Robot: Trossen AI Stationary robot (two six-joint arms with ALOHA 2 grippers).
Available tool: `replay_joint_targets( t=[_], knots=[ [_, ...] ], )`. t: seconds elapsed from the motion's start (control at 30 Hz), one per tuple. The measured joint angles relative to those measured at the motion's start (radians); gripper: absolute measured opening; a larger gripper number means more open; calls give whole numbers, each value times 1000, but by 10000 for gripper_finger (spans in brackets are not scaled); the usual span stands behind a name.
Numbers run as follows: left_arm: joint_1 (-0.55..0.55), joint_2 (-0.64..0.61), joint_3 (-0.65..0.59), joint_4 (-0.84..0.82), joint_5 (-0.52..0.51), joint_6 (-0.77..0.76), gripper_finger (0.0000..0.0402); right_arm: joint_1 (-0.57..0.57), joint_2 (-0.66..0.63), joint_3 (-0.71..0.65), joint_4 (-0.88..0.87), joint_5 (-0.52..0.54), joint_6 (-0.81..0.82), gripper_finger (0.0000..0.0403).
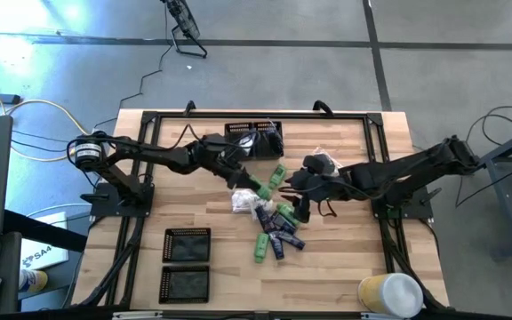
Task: Pick & Place Travel size toiletries
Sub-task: Put the green shampoo into the middle left basket
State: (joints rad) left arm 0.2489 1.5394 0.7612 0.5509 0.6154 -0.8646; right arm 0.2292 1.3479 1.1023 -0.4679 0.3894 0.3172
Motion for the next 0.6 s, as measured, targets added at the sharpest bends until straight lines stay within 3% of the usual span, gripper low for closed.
replay_joint_targets(
  t=[0.17,0.37,0.6],
  knots=[
    [-9,-14,-3,-19,-8,55,127,-3,0,0,4,2,1,201],
    [-88,-117,-3,-86,-126,192,105,-2,0,0,8,1,48,196],
    [-116,-323,-3,-359,-208,264,105,-2,1,0,8,5,46,196]
  ],
)
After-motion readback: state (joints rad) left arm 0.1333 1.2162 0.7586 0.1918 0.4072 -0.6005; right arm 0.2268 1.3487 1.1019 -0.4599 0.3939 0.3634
